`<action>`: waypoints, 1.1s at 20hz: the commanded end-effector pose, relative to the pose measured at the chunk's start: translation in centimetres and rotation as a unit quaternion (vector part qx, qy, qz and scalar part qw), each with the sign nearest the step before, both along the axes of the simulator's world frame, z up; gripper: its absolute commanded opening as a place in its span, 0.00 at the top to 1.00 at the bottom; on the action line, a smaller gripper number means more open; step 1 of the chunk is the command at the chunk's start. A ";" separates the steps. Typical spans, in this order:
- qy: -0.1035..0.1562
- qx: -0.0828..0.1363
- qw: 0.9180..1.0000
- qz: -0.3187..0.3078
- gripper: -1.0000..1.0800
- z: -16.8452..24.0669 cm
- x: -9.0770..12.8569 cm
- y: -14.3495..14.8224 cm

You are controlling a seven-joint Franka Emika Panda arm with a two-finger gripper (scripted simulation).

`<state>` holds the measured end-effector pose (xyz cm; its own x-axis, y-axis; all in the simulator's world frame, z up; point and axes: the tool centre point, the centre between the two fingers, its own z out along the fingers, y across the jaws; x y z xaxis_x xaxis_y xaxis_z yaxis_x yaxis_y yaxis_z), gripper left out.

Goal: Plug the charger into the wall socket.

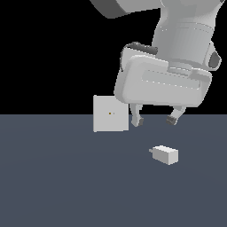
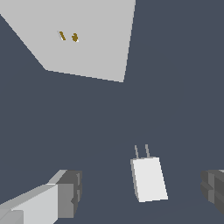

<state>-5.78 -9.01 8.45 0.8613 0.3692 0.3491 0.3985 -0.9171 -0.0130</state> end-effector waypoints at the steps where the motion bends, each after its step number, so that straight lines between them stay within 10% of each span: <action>1: -0.010 0.003 1.000 0.010 0.04 -0.4 0.0 -0.4; 22: -0.043 0.014 0.998 0.048 0.04 -2.2 0.3 -2.1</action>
<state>-5.47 -11.10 6.22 0.7889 0.4381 0.4310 0.4855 -0.8742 -0.0001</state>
